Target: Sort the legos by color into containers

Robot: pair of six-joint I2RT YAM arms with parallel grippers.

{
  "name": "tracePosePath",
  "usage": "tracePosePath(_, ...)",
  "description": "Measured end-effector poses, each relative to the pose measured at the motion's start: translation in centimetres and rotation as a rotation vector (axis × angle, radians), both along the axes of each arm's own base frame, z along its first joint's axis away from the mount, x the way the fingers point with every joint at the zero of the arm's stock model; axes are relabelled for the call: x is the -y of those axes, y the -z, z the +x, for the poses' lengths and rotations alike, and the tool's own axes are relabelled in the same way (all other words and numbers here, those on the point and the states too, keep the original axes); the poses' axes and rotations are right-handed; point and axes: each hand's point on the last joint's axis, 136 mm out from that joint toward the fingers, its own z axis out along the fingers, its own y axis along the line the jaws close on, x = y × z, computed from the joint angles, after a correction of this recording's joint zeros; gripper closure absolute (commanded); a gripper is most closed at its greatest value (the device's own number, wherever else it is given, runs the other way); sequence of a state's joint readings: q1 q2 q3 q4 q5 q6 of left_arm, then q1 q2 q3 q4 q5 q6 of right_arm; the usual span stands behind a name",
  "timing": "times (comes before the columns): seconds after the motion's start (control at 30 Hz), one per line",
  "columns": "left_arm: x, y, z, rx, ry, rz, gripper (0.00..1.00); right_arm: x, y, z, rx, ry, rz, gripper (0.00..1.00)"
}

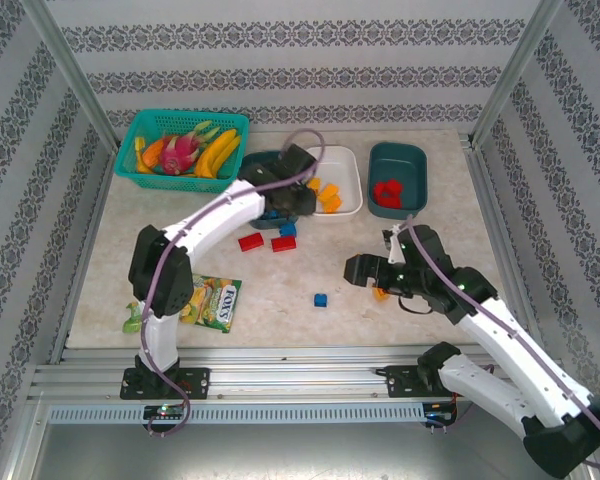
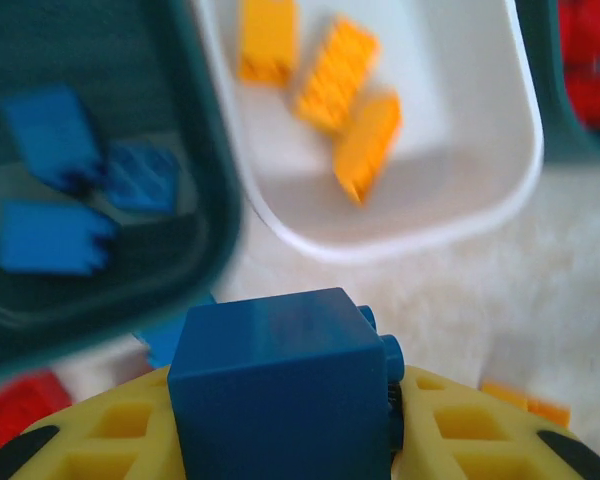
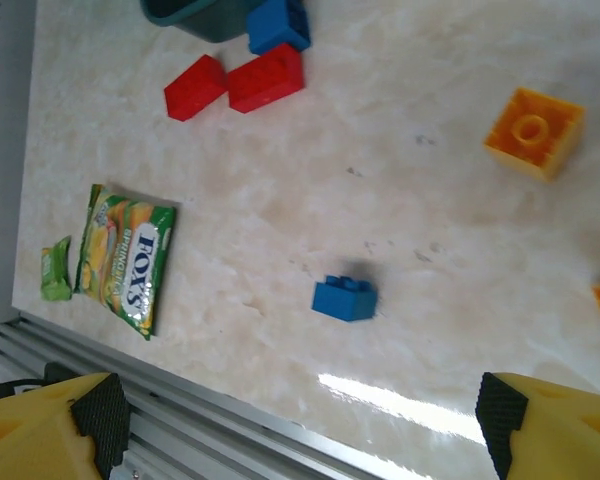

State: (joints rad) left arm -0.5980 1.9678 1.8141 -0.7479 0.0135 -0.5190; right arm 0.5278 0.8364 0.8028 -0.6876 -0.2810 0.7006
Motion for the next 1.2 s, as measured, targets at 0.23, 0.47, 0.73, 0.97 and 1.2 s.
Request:
tracePosePath(0.23,-3.8,1.7,7.9,0.001,-0.124,-0.042,0.65,-3.5,-1.8,4.3,0.055,-0.033,0.041,0.08)
tracePosePath(0.47,-3.6,8.3,13.2,-0.075,-0.144,-0.096,0.63,-5.2,-3.3,7.0,0.09,-0.035,0.064,0.08)
tracePosePath(0.73,-4.5,9.8,14.0,-0.134,-0.168,-0.155,0.45,-5.4,-2.9,7.4,0.081,-0.034,0.058,0.07)
tracePosePath(0.97,-4.2,9.7,13.6,-0.162,-0.166,-0.182,0.35,-5.7,-1.1,8.3,0.037,-0.031,0.011,0.08)
tracePosePath(1.2,-4.4,5.8,13.0,-0.124,-0.172,-0.21,0.31,-7.9,1.4,9.3,0.041,-0.095,-0.141,0.03)
